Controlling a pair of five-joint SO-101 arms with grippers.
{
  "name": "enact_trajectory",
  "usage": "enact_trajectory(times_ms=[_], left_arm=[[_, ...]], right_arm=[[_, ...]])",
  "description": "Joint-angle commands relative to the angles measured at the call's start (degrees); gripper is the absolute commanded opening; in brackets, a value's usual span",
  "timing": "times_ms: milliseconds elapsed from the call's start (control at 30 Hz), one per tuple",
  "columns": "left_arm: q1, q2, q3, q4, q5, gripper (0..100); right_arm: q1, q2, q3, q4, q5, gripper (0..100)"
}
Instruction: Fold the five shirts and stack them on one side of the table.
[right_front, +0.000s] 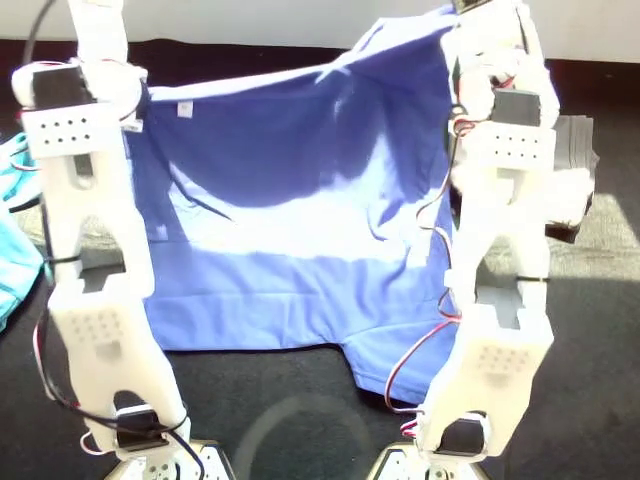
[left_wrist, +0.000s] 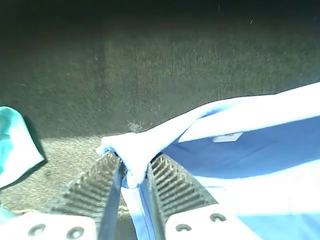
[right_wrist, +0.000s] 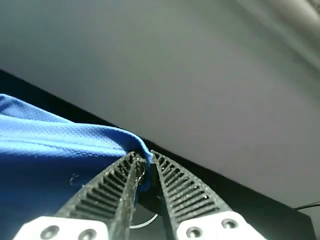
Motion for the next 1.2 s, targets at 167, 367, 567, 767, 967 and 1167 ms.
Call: enact_trajectory(times_ms=[167, 367, 567, 767, 967, 1167], left_arm=[[0.92, 10.68, -6.9, 0.35, -0.44, 1], [1.19, 13.76, -6.64, 4.04, -0.44, 1], [0.66, 14.29, -6.46, 12.57, -0.62, 1], [0.48, 12.79, -3.56, 12.92, -1.76, 1], [1.27, 0.13, 20.35, 12.66, -1.93, 1], [1.01, -10.86, 37.41, 12.57, -2.11, 1]], right_arm=[[-1.54, 8.84, -3.12, 9.01, 0.26, 0.6], [-2.33, 13.14, -3.56, 18.33, 0.18, 0.6], [-1.54, 9.45, -3.56, 31.96, 0.18, 0.6], [-1.54, 4.88, -3.56, 43.74, 0.18, 0.6], [-1.36, 1.63, -3.56, 52.26, 0.09, 0.6], [-1.36, -2.15, -3.12, 58.59, 0.09, 0.6]])
